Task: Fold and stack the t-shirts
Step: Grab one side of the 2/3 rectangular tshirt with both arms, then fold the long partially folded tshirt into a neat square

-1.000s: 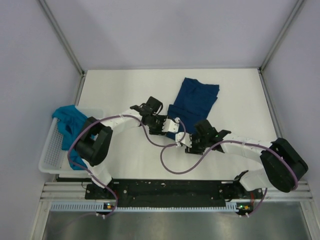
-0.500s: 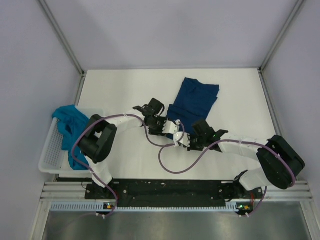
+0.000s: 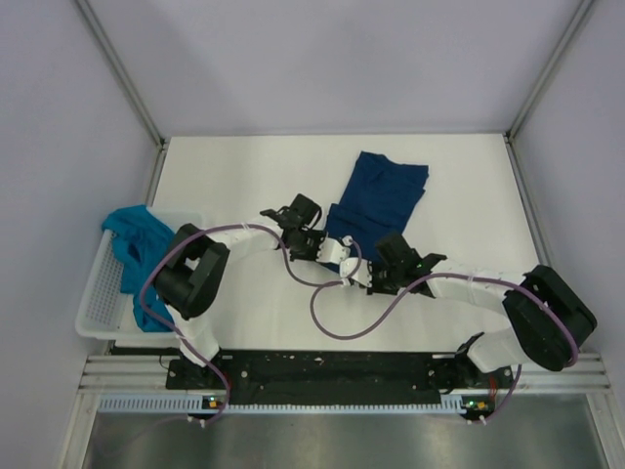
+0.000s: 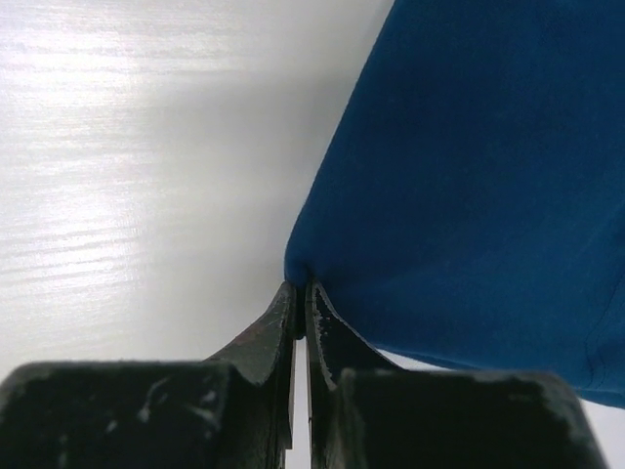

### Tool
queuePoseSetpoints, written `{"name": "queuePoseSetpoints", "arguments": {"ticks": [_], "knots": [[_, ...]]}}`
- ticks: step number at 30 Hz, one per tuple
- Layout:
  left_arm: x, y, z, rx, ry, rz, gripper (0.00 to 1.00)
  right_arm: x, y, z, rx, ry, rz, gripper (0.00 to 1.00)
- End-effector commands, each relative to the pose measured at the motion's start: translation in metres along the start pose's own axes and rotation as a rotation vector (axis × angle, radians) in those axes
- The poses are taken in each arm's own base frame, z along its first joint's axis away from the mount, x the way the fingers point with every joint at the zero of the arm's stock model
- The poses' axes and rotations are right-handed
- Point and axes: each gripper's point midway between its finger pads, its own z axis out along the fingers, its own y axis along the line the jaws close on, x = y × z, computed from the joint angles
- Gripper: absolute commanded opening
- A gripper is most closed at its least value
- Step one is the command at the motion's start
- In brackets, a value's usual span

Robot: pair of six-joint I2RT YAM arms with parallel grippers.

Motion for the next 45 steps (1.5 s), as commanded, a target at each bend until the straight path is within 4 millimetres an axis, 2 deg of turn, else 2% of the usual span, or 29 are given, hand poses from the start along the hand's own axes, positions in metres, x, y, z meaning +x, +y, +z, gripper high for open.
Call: {"name": "queuePoseSetpoints", "arguments": {"ticks": [1,4,6,12,17,19,23,26,28,33,34,35,40,45], "knots": [[0.006,-0.014,0.008,0.017,0.046,-0.041,0.00,0.000,-0.010,-0.013,0.062,0.017,0.059,0.00],[-0.002,-0.008,-0.010,-0.019,0.035,-0.096,0.00,-0.006,-0.011,-0.024,0.072,-0.006,0.052,0.00],[-0.007,-0.015,-0.027,-0.005,0.034,-0.119,0.00,-0.011,-0.008,-0.033,0.058,-0.018,0.052,0.00],[-0.020,-0.052,-0.072,0.057,0.001,-0.172,0.00,-0.034,0.019,-0.076,0.001,-0.092,0.011,0.00],[-0.039,-0.083,-0.120,0.120,-0.036,-0.222,0.00,-0.064,0.047,-0.118,-0.072,-0.213,0.004,0.00],[-0.047,-0.092,-0.139,0.147,-0.053,-0.253,0.00,-0.078,0.051,-0.136,-0.081,-0.264,0.012,0.00],[-0.060,-0.081,-0.164,0.102,-0.062,-0.315,0.00,-0.100,0.043,-0.165,-0.029,-0.353,0.050,0.00],[-0.069,-0.058,-0.174,0.033,-0.074,-0.357,0.00,-0.099,0.022,-0.167,0.045,-0.332,0.098,0.00],[-0.072,-0.027,-0.177,-0.059,-0.093,-0.393,0.00,-0.093,0.000,-0.164,0.103,-0.318,0.150,0.00],[-0.062,0.051,-0.179,-0.241,-0.087,-0.497,0.00,-0.069,-0.079,-0.166,0.302,-0.365,0.348,0.00],[-0.058,0.065,-0.171,-0.244,-0.082,-0.524,0.00,-0.063,-0.091,-0.165,0.326,-0.371,0.369,0.00],[-0.057,0.080,-0.172,-0.261,-0.087,-0.545,0.00,-0.057,-0.104,-0.164,0.353,-0.370,0.385,0.00],[-0.051,0.135,-0.145,-0.289,-0.067,-0.574,0.00,-0.016,-0.147,-0.142,0.386,-0.270,0.484,0.00],[-0.041,0.183,-0.110,-0.349,-0.045,-0.612,0.00,0.032,-0.178,-0.117,0.415,-0.136,0.600,0.00]]}}
